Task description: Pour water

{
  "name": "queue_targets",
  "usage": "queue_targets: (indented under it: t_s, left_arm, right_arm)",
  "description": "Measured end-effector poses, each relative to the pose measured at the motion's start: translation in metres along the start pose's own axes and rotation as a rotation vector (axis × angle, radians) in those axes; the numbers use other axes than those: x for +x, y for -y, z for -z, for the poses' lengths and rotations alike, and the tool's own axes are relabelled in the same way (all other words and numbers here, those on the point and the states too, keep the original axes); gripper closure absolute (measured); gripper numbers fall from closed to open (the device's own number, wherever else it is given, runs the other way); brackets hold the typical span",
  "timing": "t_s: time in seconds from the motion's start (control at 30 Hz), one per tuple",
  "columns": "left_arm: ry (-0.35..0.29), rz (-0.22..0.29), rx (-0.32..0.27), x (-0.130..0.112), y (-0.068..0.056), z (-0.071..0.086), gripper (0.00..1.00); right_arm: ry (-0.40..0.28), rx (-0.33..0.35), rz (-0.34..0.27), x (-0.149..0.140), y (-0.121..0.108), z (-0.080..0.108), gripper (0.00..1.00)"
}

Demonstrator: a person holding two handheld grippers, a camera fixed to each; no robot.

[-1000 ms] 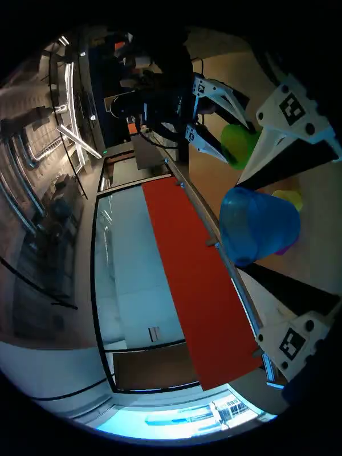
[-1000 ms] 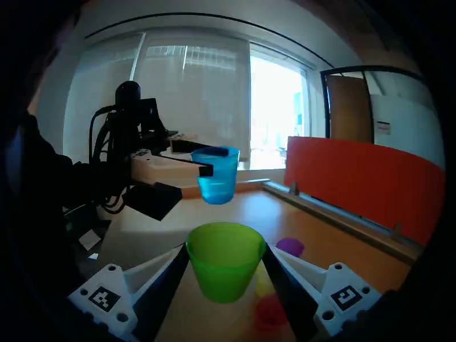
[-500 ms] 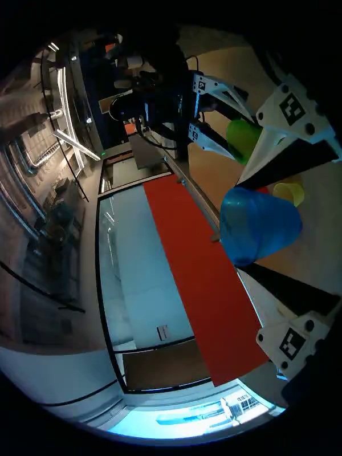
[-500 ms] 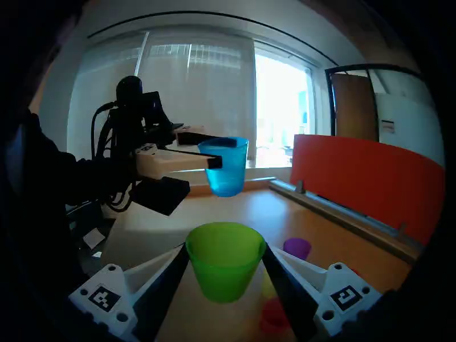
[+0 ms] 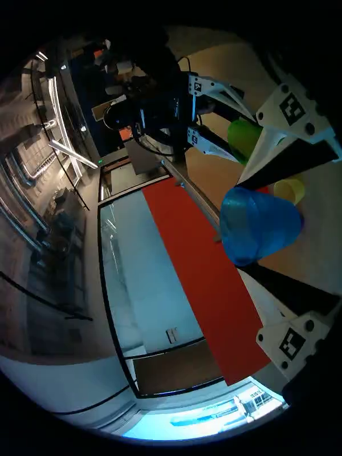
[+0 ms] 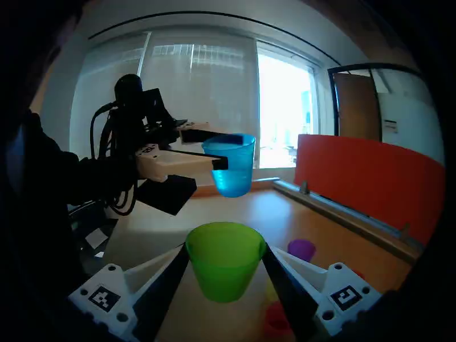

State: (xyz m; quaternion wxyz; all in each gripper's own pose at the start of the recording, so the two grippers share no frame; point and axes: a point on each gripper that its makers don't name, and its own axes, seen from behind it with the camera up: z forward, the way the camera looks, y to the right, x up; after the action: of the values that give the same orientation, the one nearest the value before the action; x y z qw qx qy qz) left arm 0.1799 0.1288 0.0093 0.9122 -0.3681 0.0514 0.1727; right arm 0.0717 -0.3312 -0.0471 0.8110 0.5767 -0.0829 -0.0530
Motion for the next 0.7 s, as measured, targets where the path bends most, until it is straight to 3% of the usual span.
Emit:
queue_targets:
  t_s: [0.7]
  left_arm:
    - [-0.041,-0.075,-0.011,0.016,-0.003,0.000,0.13]
  right_arm:
    - [-0.007,0.033,-0.003,0.000,0.007,-0.015,0.07]
